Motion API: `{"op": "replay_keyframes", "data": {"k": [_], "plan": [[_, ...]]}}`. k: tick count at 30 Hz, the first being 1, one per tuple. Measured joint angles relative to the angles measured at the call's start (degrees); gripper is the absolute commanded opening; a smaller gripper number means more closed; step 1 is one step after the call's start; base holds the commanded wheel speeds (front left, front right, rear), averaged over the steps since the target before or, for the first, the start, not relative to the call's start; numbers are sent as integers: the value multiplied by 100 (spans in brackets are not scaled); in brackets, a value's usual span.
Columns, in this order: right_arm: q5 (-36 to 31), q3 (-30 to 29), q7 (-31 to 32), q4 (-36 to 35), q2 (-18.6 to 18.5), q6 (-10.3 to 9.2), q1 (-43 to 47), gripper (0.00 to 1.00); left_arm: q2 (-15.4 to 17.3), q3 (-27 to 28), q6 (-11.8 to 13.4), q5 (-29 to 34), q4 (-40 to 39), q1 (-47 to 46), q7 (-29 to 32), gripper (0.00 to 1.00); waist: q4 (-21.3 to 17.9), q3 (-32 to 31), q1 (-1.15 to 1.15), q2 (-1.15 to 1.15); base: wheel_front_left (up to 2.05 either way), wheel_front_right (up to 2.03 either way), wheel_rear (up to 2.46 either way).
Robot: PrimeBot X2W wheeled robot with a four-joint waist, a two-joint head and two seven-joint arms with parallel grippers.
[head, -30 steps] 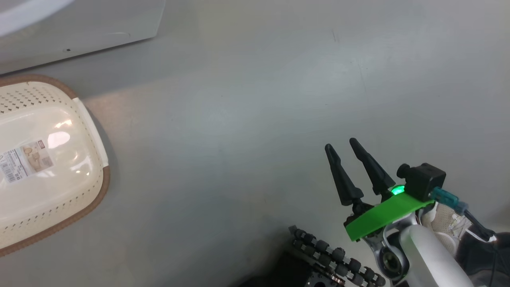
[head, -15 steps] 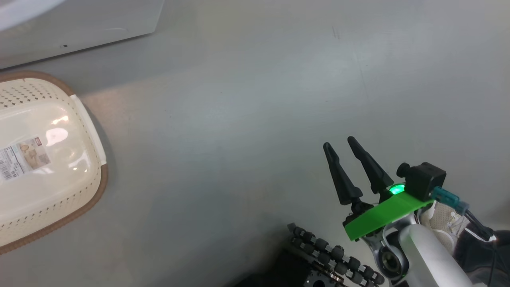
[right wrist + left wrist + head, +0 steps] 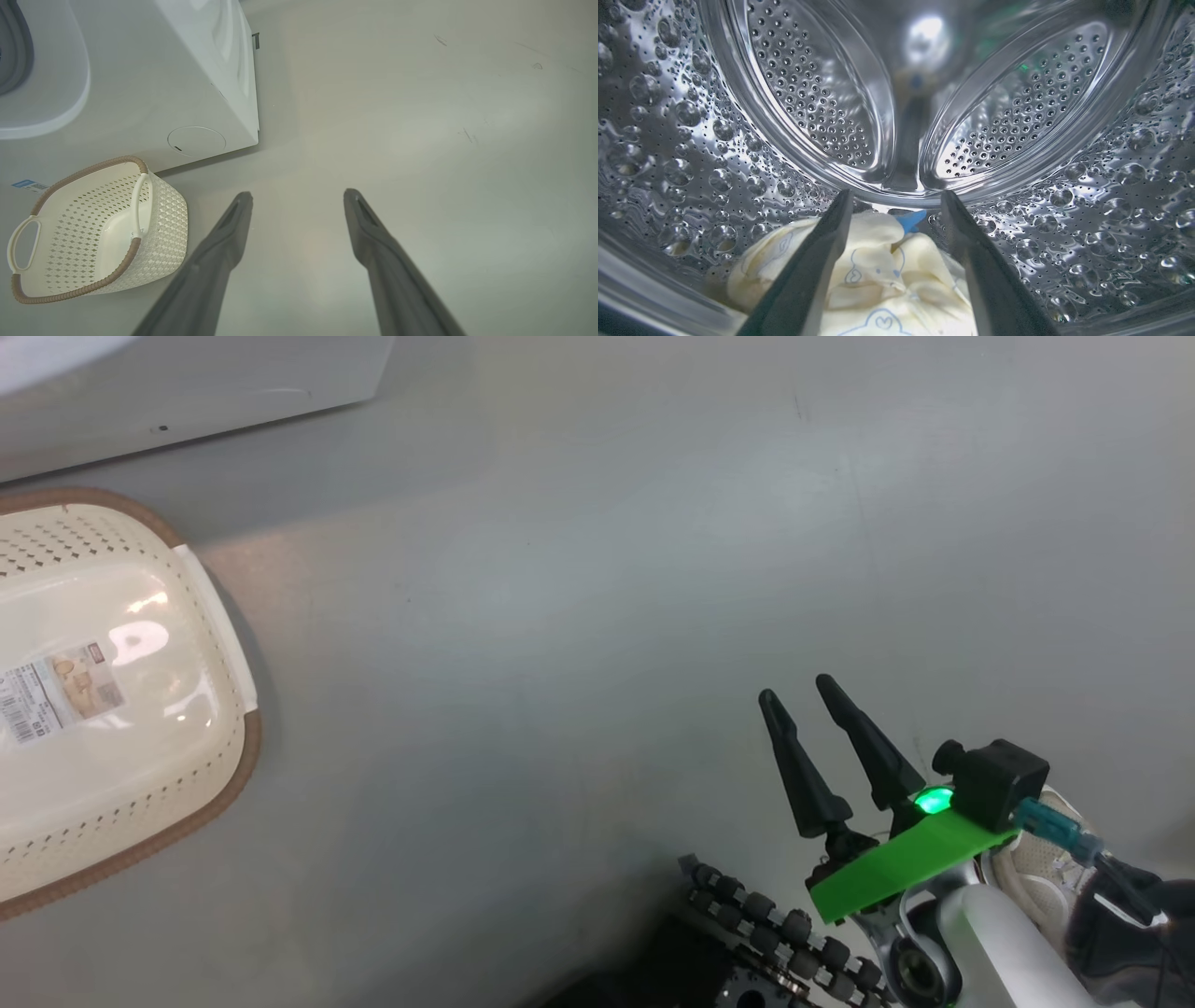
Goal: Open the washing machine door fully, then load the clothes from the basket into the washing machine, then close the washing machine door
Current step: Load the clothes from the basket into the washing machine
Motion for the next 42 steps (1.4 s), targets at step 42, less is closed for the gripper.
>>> {"op": "replay_keyframes", "data": {"k": [42], "plan": [[-1529, -1741, 1118, -196, -15, 0, 40, 100, -2029, -310, 77, -873, -1327, 4367, -1132, 100, 2397, -2242, 0, 0, 0, 0, 0]]}}
